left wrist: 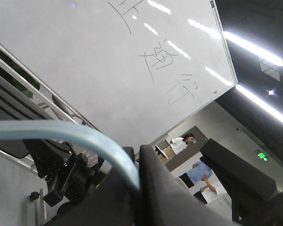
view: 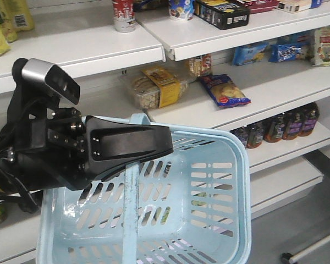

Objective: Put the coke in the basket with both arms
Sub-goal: 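Drive toward the shelf with the red Coca-Cola can, basket held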

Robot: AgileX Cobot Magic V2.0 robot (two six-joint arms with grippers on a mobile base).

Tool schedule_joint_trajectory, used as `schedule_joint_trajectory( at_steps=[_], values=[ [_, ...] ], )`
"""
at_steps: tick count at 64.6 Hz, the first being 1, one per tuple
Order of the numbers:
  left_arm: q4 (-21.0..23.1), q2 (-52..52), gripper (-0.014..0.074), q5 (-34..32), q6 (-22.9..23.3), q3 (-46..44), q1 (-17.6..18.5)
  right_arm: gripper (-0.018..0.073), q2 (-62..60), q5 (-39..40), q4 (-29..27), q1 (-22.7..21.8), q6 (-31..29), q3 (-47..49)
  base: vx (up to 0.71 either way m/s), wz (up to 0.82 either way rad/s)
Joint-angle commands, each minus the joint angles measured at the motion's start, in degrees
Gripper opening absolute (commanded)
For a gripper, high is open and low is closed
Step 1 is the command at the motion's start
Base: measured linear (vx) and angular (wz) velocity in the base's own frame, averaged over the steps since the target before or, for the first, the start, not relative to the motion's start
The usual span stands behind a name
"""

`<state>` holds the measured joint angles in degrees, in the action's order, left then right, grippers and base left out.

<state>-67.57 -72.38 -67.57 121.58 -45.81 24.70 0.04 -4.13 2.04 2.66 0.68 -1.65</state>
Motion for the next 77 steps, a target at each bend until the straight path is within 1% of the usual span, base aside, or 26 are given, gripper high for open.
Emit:
schedule_joint_trajectory(
  at_steps=[1, 77],
  values=[
    [4.8, 1.6, -0.0006, -11.1, -0.7, -1.6, 0.4, -0.0010, 1.0, 4.1, 0.4, -0.4, -0.1, -0.3, 0.08, 0.32],
    [4.8, 1.6, -0.0006, -11.1, -0.7, -1.6, 0.4, -0.0010, 1.0, 4.1, 0.4, -0.4, -0.1, -0.3, 0.07, 0.26]
  ],
)
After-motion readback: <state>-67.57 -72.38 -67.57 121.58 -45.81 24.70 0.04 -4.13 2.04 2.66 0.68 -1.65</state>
